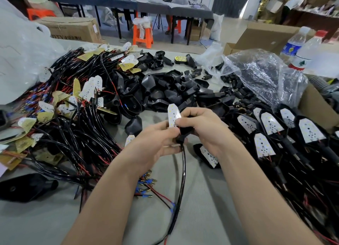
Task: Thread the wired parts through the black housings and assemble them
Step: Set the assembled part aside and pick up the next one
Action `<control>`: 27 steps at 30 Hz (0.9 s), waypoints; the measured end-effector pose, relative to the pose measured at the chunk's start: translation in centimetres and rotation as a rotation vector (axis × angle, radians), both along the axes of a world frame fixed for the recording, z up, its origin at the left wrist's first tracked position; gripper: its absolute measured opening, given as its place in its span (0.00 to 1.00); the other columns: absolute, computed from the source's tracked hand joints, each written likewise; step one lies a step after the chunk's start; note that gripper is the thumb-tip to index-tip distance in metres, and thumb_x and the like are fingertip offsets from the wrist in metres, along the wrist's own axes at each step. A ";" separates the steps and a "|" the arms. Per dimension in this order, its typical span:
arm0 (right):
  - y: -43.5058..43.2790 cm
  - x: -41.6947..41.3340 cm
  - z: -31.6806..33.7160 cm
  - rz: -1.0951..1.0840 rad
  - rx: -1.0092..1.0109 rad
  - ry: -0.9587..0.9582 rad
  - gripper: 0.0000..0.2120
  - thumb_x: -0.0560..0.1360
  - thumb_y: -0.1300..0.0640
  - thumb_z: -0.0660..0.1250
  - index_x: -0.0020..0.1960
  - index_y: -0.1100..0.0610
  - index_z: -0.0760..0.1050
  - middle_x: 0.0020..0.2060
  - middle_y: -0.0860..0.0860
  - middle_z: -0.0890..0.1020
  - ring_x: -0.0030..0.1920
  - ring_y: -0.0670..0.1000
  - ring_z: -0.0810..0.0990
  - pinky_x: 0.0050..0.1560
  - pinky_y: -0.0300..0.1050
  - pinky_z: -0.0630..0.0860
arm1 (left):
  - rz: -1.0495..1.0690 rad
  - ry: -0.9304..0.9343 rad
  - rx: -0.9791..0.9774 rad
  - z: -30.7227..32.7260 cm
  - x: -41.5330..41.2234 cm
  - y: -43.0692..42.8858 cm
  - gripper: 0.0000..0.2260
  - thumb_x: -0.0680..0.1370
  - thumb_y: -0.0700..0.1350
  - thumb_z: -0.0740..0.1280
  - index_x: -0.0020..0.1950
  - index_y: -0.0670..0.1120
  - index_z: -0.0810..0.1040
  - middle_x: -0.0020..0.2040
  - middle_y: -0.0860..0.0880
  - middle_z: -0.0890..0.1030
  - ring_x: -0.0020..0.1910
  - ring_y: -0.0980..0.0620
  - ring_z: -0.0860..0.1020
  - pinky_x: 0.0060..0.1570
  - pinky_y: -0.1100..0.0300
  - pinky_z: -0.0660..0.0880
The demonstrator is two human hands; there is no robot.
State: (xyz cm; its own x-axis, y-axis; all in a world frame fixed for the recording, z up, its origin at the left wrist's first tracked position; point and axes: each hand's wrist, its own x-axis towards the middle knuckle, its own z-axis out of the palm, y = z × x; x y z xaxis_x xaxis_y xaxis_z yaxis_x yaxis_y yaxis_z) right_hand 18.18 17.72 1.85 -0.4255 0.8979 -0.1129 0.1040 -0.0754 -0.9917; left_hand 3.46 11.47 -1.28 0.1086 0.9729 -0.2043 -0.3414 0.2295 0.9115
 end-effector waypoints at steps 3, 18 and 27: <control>-0.8 -0.7 -0.8 -0.077 -0.047 0.022 0.10 0.76 0.65 0.70 0.36 0.58 0.82 0.44 0.65 0.83 0.35 0.56 0.75 0.26 0.42 0.68 | -0.068 -0.091 -0.007 0.1 0.2 -0.3 0.13 0.79 0.32 0.67 0.64 0.40 0.79 0.53 0.40 0.85 0.47 0.46 0.85 0.47 0.55 0.83; -1.5 -1.1 -2.1 -0.432 0.175 -0.033 0.08 0.66 0.63 0.75 0.31 0.53 0.83 0.52 0.41 0.84 0.53 0.35 0.80 0.53 0.42 0.71 | 0.197 -0.036 0.046 -1.2 0.9 0.4 0.08 0.80 0.31 0.68 0.53 0.41 0.85 0.46 0.46 0.84 0.46 0.51 0.84 0.49 0.60 0.82; -2.7 -0.9 -1.9 -0.573 0.540 -0.141 0.19 0.66 0.64 0.77 0.50 0.47 0.76 0.45 0.43 0.83 0.45 0.40 0.81 0.43 0.28 0.72 | 0.129 0.139 0.134 -0.7 1.4 0.2 0.14 0.81 0.31 0.65 0.54 0.48 0.84 0.45 0.50 0.87 0.43 0.57 0.84 0.42 0.67 0.78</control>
